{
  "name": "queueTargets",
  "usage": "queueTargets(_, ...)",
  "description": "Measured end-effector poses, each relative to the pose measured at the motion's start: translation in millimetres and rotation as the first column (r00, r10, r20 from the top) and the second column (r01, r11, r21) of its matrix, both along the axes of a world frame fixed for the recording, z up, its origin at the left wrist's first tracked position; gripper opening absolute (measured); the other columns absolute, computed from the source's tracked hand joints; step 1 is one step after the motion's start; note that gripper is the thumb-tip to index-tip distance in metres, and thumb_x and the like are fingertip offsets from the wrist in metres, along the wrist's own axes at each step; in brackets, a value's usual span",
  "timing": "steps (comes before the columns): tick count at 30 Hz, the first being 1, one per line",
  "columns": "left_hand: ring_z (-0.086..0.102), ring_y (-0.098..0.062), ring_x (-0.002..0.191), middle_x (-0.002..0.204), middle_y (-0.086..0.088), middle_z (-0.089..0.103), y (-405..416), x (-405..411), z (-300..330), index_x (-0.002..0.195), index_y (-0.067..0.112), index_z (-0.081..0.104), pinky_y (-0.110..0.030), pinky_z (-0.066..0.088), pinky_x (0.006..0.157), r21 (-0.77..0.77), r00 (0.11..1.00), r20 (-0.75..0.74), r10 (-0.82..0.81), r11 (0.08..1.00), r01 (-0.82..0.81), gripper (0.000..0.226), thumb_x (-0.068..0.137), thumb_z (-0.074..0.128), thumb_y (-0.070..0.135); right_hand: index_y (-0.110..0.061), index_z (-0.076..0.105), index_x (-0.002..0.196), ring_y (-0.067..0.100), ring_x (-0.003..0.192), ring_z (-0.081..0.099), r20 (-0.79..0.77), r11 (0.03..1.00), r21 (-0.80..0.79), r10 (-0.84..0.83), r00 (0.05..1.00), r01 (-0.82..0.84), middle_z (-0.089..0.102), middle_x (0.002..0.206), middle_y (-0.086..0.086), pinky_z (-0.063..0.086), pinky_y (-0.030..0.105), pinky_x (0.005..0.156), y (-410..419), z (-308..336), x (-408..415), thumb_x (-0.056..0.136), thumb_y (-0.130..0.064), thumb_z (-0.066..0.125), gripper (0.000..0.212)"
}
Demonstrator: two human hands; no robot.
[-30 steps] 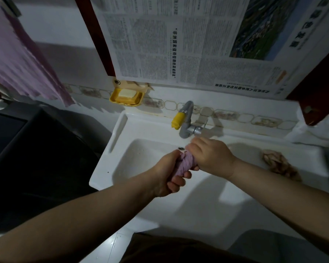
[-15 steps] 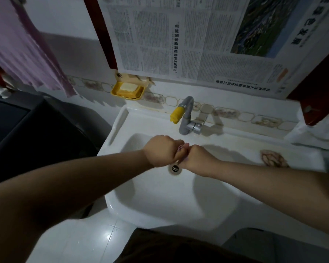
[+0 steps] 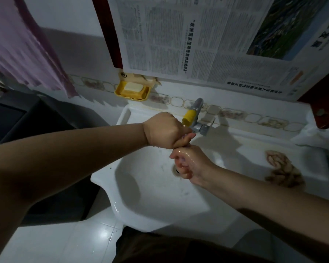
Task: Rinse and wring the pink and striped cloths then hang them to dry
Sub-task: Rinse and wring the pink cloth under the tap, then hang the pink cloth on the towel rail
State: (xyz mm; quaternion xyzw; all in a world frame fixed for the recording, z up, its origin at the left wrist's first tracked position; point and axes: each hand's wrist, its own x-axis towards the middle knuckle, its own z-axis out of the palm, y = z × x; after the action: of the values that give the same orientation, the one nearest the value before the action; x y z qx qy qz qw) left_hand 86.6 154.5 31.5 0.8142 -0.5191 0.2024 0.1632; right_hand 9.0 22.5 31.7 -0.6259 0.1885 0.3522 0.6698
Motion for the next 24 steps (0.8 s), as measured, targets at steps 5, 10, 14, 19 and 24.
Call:
queueTargets(5,0.045,-0.029,0.032,0.042,-0.008,0.052,28.5,7.8,3.8,0.063,0.010,0.054,-0.020,0.034,0.041,0.000,0.998,-0.025,-0.058,0.998,0.058,0.053,0.102,0.028,0.035,-0.020,0.034,0.058,0.009,0.039,0.013,-0.039,0.994,0.061,-0.092,0.995,0.094,0.018,0.052,-0.002,0.007,0.017,0.042,36.6,-2.9,-1.6,0.081,-0.001,0.047,0.033)
queueTargets(10,0.046,-0.030,0.033,0.042,-0.008,0.053,66.4,9.3,2.7,0.059,0.011,0.056,-0.022,0.036,0.038,-0.011,0.995,-0.046,-0.083,0.997,0.083,0.055,0.101,0.031,0.036,-0.022,0.034,0.049,0.009,0.036,0.014,-0.024,0.992,0.039,-0.123,0.992,0.124,0.018,0.051,-0.001,0.006,0.016,0.041,74.9,-0.6,-2.7,0.083,-0.002,0.047,0.041)
queueTargets(14,0.044,-0.028,0.032,0.041,-0.006,0.052,95.7,15.9,2.5,0.059,0.011,0.055,-0.020,0.030,0.040,-0.029,0.991,-0.008,-0.134,0.991,0.133,0.061,0.102,0.022,0.039,-0.021,0.032,0.057,0.008,0.037,0.016,0.015,0.990,-0.007,-0.142,0.990,0.142,0.021,0.048,-0.003,0.006,0.018,0.043,105.5,0.1,-2.0,0.084,-0.005,0.049,0.035)
queueTargets(19,0.052,-0.031,0.041,0.051,-0.007,0.060,123.2,13.5,-14.2,0.080,0.010,0.061,-0.025,0.035,0.043,0.068,0.996,-0.037,-0.079,0.994,0.082,0.057,0.101,0.017,0.040,-0.017,0.064,0.094,0.007,0.075,0.060,0.433,0.750,-0.660,0.343,0.834,0.034,0.064,0.082,-0.004,0.047,0.027,0.069,109.2,-11.1,9.3,0.083,-0.031,0.067,0.018)
queueTargets(24,0.061,-0.026,0.083,0.084,-0.007,0.068,130.2,-0.9,-13.0,0.090,0.015,0.064,-0.029,0.039,0.070,0.089,0.731,-0.633,0.255,0.962,-0.258,0.052,0.103,0.020,0.041,-0.020,0.050,0.124,0.018,0.105,0.053,0.453,0.535,-0.840,0.606,0.654,0.087,0.054,0.118,0.001,0.041,0.029,0.076,95.5,-15.7,8.0,0.088,-0.048,0.057,0.046)
